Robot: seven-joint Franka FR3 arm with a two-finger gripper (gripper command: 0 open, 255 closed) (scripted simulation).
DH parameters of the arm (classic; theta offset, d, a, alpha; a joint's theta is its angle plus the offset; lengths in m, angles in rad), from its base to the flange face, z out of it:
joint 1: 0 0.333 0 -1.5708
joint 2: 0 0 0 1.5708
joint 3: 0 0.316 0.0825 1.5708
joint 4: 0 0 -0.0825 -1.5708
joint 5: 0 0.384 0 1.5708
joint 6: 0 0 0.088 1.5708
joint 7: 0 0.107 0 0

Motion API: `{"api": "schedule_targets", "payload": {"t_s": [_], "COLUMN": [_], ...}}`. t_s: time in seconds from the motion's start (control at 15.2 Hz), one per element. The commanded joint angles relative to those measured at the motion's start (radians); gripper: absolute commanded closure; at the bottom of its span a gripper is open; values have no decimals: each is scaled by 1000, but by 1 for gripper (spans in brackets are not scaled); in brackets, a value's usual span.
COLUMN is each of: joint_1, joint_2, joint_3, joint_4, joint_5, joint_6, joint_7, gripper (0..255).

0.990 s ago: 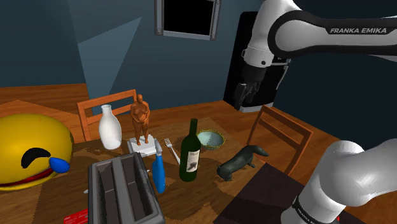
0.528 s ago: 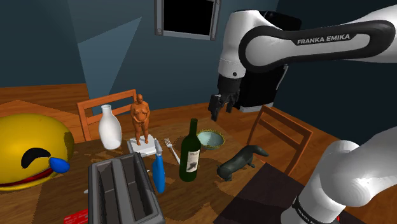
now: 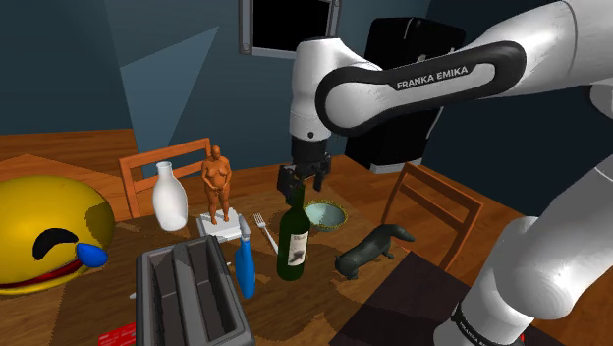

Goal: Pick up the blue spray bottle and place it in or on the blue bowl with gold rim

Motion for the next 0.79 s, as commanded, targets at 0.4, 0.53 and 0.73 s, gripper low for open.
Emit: {"api": "schedule_targets", "payload": {"t_s": [0.4,0.53,0.73], "joint_1": [37,60,83], "joint_2": [327,413,483], "joint_3": [93,101,101], "joint_4": [230,300,349], "joint_5": [-121,-159,-190], "joint_6": [33,28,34], "joint_7": [221,273,311], "gripper": [0,0,0]}}
